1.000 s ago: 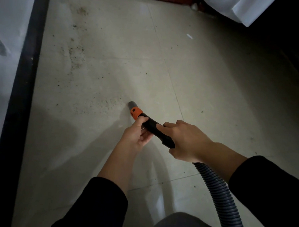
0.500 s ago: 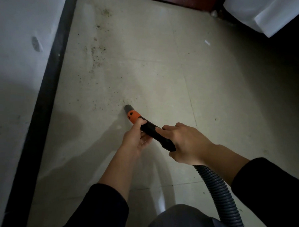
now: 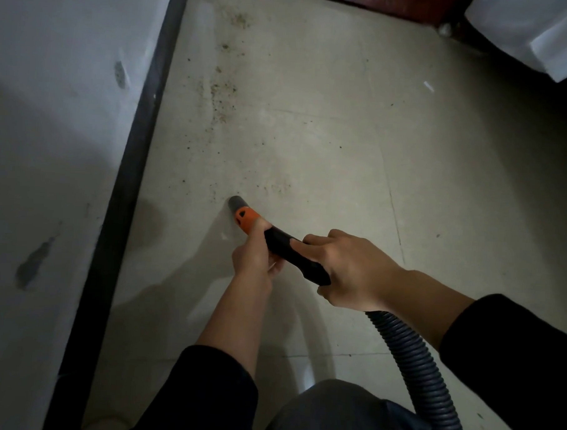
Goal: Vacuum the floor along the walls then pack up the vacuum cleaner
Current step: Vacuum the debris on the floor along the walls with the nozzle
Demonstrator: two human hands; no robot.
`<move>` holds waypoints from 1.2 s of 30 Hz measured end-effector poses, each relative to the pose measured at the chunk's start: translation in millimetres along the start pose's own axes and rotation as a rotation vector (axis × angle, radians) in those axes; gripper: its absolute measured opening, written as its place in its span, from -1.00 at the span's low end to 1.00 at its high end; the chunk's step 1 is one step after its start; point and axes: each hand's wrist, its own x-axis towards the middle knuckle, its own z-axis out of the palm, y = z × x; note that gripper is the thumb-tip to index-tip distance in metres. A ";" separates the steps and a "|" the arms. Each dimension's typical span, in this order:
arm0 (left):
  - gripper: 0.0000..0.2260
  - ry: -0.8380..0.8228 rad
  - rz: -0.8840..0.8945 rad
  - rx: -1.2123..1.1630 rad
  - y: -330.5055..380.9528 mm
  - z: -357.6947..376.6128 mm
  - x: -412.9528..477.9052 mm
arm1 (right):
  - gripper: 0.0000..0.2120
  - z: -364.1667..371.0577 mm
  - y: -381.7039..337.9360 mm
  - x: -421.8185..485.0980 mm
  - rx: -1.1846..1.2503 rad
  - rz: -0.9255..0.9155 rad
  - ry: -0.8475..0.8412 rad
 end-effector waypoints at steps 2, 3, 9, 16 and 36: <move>-0.78 0.013 0.006 -0.010 4.7 -3.7 -1.2 | -0.43 -2.2 -3.8 4.9 0.000 -0.011 -0.001; -0.79 0.016 0.011 -0.017 6.8 -6.3 -1.5 | -0.42 -3.0 -6.1 7.6 -0.001 -0.018 -0.002; -0.80 0.054 0.040 0.030 24.5 -22.9 4.2 | -0.39 -4.1 -17.3 24.8 -0.017 -0.041 0.010; -0.78 0.075 0.066 0.022 43.7 -39.7 9.0 | -0.45 -8.3 -31.3 46.1 -0.020 -0.079 0.020; -0.70 0.269 0.144 -0.147 72.5 -75.0 17.1 | -0.36 -3.1 -67.5 88.8 -0.016 -0.207 0.073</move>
